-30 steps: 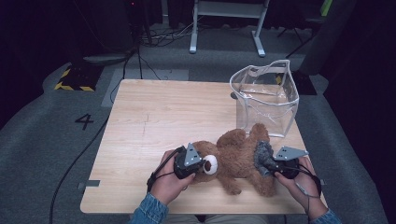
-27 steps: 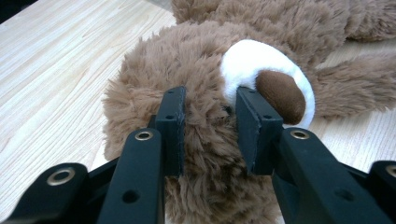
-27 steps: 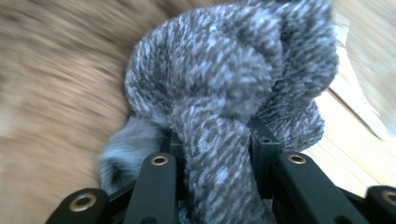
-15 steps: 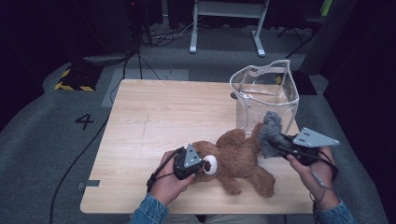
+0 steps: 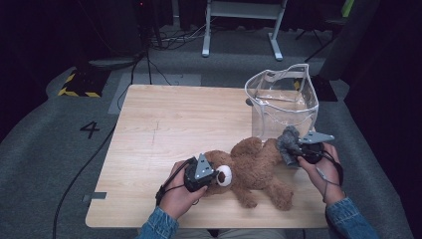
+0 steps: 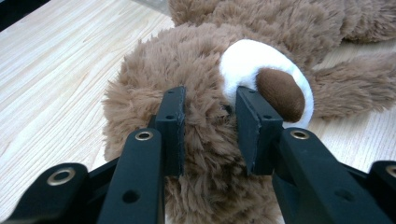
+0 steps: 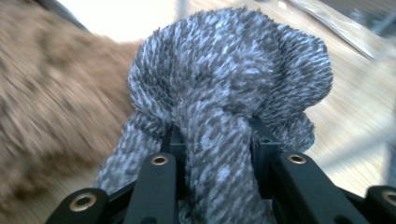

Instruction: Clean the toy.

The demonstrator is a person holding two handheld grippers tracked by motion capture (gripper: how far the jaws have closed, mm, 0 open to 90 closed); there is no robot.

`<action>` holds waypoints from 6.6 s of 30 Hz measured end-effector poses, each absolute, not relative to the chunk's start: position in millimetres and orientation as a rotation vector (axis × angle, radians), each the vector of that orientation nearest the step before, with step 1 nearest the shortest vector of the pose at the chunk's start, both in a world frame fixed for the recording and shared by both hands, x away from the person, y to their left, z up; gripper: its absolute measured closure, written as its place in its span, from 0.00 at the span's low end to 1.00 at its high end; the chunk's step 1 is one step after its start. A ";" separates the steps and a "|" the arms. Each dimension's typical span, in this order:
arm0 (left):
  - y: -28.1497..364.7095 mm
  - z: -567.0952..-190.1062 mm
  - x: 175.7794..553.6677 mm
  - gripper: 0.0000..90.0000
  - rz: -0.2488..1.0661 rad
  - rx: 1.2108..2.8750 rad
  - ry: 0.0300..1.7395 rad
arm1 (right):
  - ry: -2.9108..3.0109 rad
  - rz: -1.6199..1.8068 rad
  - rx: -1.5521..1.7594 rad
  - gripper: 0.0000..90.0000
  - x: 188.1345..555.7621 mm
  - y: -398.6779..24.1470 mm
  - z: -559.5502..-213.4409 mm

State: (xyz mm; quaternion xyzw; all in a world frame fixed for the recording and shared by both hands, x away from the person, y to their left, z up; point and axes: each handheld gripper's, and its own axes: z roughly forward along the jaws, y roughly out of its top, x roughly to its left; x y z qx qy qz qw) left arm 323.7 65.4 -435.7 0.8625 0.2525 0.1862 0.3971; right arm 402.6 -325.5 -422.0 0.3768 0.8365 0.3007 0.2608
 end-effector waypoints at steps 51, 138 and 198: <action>67.8 -438.0 326.0 0.71 0.472 2.149 0.641 | 2.467 0.680 0.920 0.79 281.0 -329.8 -424.4; 92.6 -484.9 307.3 1.00 0.197 2.400 0.781 | 2.507 1.006 0.368 0.78 362.2 -124.1 -384.7; 106.1 -453.6 311.0 0.99 0.335 2.190 0.841 | 2.506 0.896 0.683 0.78 325.0 -264.1 -388.2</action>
